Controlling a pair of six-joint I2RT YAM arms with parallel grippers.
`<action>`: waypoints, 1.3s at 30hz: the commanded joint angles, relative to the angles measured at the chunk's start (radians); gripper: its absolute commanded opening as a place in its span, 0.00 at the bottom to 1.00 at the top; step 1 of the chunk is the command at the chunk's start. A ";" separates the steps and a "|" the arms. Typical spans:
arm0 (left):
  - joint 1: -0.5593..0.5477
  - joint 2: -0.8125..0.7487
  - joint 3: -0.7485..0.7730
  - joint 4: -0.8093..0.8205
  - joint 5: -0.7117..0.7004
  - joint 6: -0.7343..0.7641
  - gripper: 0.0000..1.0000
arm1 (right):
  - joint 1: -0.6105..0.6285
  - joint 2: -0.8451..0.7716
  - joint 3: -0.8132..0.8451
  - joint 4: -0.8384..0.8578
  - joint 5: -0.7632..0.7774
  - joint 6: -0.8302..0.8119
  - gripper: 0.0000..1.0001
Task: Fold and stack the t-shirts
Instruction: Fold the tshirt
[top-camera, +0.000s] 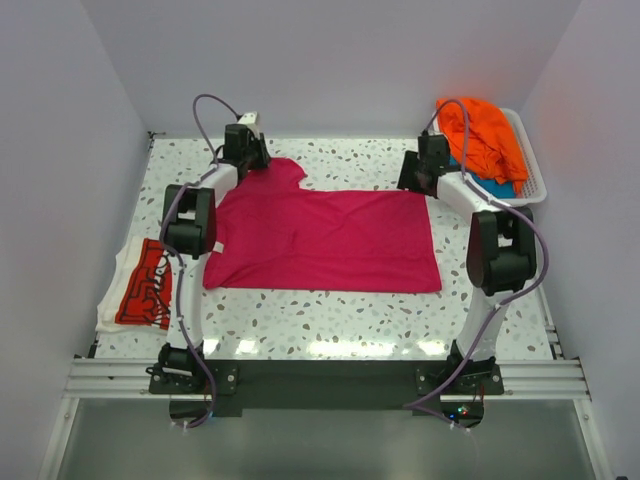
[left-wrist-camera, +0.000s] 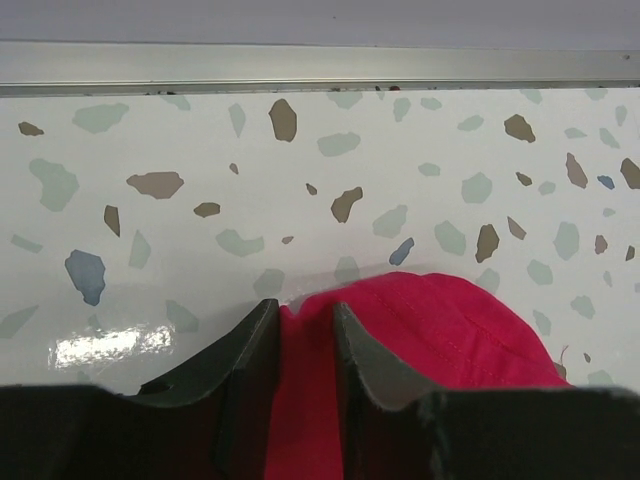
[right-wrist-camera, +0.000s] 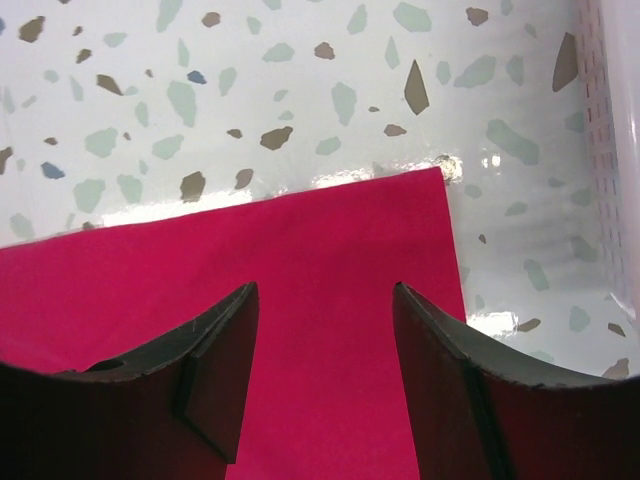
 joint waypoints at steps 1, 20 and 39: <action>0.014 -0.049 0.003 0.077 0.057 -0.024 0.31 | -0.022 0.065 0.056 0.009 -0.009 0.021 0.59; 0.029 -0.043 -0.003 0.146 0.147 -0.070 0.20 | -0.033 0.237 0.211 -0.017 0.210 0.004 0.58; 0.040 0.020 0.121 -0.015 0.085 -0.069 0.49 | -0.033 0.285 0.242 -0.063 0.199 0.005 0.55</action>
